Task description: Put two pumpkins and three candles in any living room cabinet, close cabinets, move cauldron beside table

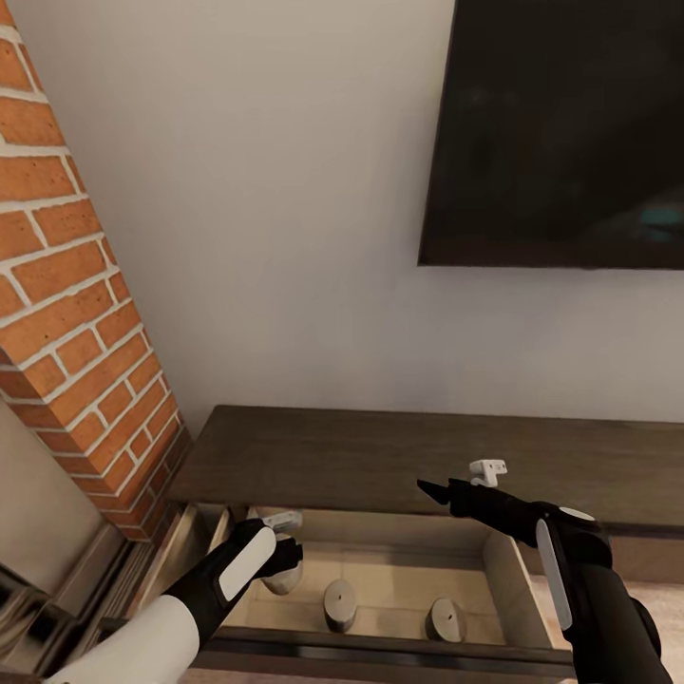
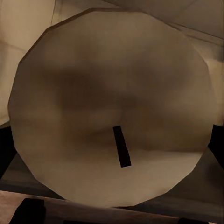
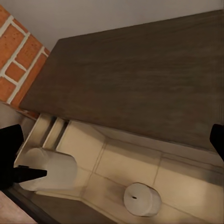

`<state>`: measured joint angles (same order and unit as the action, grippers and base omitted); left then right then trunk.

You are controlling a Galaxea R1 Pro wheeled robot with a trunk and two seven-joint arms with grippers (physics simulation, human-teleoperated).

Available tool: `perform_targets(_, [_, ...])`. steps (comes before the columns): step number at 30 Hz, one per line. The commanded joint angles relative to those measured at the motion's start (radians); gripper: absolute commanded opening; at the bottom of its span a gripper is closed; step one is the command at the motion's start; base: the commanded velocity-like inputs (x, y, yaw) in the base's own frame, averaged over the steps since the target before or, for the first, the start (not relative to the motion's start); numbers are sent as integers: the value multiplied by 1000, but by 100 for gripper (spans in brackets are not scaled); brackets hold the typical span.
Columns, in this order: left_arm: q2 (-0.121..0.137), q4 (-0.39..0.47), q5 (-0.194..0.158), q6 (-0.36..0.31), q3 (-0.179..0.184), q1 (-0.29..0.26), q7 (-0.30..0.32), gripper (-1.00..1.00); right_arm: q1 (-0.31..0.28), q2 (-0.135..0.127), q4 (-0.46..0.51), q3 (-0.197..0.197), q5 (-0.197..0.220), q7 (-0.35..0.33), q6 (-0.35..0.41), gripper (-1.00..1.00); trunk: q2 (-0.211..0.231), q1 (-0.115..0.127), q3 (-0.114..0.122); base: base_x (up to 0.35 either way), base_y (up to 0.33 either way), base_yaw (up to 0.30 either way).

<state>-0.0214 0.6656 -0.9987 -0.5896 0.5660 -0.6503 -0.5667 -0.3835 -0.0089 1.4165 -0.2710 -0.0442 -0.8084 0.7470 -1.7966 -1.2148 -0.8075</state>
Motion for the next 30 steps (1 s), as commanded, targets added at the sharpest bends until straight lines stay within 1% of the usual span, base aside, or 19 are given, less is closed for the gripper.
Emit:
perform_targets(1, [0,0,0,1,0,0,0,-100,0,0,0,0,1,0,0,100,-7,-4,-3,0,0,0])
perform_targets(30, [-2,-8,0,1,1,0,0,-100,0,3,-1,-1,0,2,0,100,-210,-115,-94,0,0,0])
